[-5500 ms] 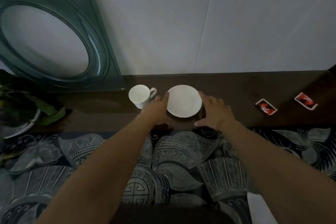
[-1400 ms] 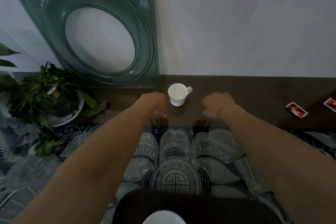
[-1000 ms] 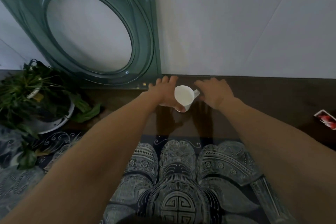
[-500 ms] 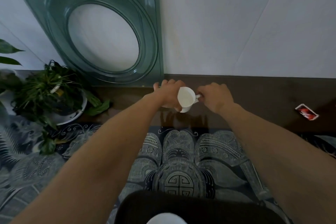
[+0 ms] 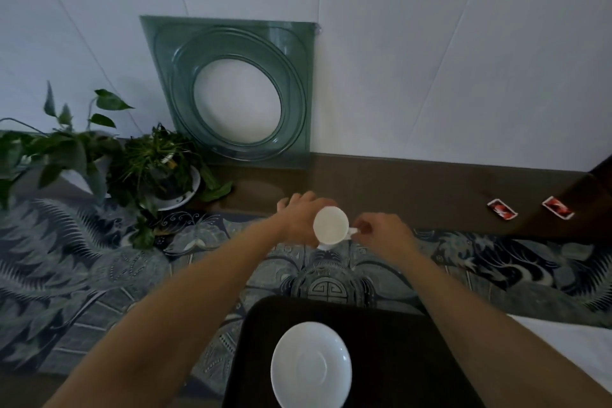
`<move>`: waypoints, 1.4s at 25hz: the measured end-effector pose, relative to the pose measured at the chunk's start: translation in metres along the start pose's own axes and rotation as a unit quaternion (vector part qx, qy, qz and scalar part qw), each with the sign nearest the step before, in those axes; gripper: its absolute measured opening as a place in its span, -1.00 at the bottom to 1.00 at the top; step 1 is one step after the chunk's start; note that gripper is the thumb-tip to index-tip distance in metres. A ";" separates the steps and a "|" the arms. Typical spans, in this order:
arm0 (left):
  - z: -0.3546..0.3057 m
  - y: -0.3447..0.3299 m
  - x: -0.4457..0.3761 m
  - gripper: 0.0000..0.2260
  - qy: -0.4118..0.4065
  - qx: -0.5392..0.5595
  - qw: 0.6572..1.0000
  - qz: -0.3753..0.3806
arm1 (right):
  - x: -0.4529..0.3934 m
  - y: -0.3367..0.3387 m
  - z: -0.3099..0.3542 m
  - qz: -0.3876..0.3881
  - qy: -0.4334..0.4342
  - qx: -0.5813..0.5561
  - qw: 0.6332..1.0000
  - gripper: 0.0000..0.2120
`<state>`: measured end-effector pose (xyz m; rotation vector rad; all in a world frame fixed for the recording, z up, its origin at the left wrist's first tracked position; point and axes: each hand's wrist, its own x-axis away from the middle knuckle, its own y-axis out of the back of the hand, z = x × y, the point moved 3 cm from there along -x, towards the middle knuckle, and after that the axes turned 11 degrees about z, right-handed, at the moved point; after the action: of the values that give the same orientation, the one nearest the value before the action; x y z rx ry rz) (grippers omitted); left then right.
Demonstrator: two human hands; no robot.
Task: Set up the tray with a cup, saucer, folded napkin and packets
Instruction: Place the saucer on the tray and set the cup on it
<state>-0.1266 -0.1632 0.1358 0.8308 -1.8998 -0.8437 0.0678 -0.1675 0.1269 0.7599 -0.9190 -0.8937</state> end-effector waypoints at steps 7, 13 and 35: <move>0.001 -0.075 0.079 -0.15 -0.032 0.002 0.999 0.022 | 0.091 -0.079 0.013 0.010 0.006 -0.082 0.997 -0.87; 0.004 -0.140 0.119 -0.24 -0.053 0.041 0.997 0.047 | 0.153 -0.161 0.010 0.020 -0.043 -0.129 0.990 -0.84; -0.011 -0.186 0.118 -0.22 -0.073 -0.081 0.990 0.091 | 0.198 -0.213 0.041 -0.002 -0.128 -0.162 0.978 -0.84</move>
<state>-0.1237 -0.3622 0.0415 0.4993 -1.9685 -0.9519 0.0289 -0.4415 0.0288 0.3707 -0.9647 -1.1306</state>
